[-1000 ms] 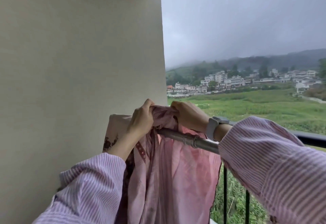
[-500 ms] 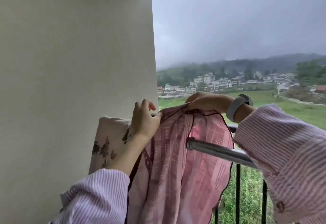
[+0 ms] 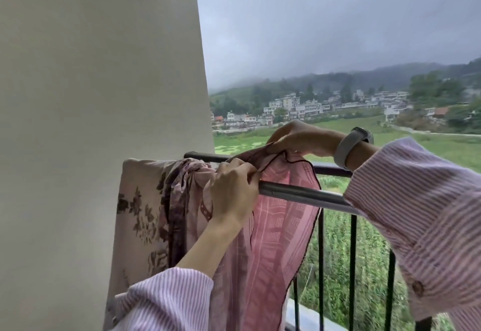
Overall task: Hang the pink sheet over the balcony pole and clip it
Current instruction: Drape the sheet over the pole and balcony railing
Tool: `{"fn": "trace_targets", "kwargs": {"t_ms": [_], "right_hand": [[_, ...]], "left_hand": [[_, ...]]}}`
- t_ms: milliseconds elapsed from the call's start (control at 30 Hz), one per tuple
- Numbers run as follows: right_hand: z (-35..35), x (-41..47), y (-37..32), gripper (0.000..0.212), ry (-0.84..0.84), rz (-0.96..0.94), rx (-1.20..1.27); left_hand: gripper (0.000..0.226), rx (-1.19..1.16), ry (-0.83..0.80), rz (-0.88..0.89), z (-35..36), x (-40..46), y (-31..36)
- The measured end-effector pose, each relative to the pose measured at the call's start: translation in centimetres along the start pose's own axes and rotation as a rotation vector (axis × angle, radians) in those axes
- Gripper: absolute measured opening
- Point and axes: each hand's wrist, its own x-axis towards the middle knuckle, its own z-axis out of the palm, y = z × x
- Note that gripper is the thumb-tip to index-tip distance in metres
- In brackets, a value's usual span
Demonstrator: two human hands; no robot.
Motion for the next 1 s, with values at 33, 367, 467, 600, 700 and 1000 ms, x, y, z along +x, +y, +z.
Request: {"fn": "trace_targets", "kwargs": {"t_ms": [33, 367, 467, 600, 700, 1000], "right_hand": [[-0.4, -0.6, 0.1, 0.020, 0.002, -0.009, -0.041], [-0.6, -7.4, -0.5, 0.021, -0.374, -0.337, -0.273], [-1.8, -9.1, 1.0, 0.020, -0.110, -0.512, -0.468], [-6.7, -11.6, 3.1, 0.021, 0.143, -0.638, -0.654], [-9.9, -14.7, 4.2, 0.018, 0.202, -0.641, -0.700], [-17.9, -25.2, 9.8, 0.018, 0.308, -0.500, -0.648]], "left_hand": [[0.016, -0.022, 0.051, 0.019, -0.2, -0.5, 0.3], [0.009, -0.146, 0.201, -0.082, -5.2, -2.2, 8.3], [0.011, -0.093, 0.269, -0.108, -5.4, -4.0, 12.0], [0.015, 0.046, 0.241, -0.059, -4.9, -6.4, 16.9], [0.020, 0.087, 0.197, -0.050, -4.4, -7.6, 21.0], [0.023, -0.018, 0.083, 0.017, -1.7, -11.2, 34.0]]}}
